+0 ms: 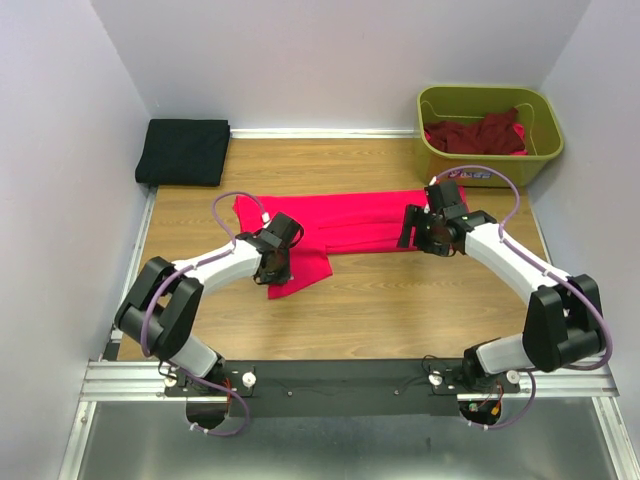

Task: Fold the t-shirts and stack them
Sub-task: Fold the tshirt

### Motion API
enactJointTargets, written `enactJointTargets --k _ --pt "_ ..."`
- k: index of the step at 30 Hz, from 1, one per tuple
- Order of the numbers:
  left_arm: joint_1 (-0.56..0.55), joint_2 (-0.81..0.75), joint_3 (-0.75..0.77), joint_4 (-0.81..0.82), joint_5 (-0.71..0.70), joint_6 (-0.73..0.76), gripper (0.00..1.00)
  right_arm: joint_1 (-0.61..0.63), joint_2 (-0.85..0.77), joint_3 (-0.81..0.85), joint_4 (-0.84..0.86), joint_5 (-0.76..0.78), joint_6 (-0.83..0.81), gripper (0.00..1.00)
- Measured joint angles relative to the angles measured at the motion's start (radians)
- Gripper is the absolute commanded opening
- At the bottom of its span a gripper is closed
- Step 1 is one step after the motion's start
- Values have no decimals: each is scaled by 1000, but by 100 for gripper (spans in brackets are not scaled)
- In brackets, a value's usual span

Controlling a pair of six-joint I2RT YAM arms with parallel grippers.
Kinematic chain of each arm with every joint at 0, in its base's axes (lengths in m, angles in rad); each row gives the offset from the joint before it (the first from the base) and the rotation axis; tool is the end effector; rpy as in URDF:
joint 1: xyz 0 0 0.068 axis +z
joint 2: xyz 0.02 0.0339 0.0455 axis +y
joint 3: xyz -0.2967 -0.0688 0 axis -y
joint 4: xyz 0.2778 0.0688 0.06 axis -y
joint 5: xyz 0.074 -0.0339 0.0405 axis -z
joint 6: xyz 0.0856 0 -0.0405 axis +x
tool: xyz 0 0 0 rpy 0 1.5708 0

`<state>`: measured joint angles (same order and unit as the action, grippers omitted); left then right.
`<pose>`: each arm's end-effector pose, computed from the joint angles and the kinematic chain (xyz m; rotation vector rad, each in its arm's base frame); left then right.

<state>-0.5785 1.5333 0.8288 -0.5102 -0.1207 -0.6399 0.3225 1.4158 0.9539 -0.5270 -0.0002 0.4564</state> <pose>0.2692 -0.1635 0.1268 -0.1154 2.7754 -0.1484 0.3199 0.1069 0.2032 0.1730 2.5820 0.2945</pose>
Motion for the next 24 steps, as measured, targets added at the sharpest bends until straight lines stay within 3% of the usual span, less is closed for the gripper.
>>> enactJointTargets --k 9,24 --pt "-6 20 49 -6 -54 -8 0 0 -16 -4 2 0 -1 80" --pt "125 324 663 -12 -202 194 0 0 -36 7 3 -9 -44 84"
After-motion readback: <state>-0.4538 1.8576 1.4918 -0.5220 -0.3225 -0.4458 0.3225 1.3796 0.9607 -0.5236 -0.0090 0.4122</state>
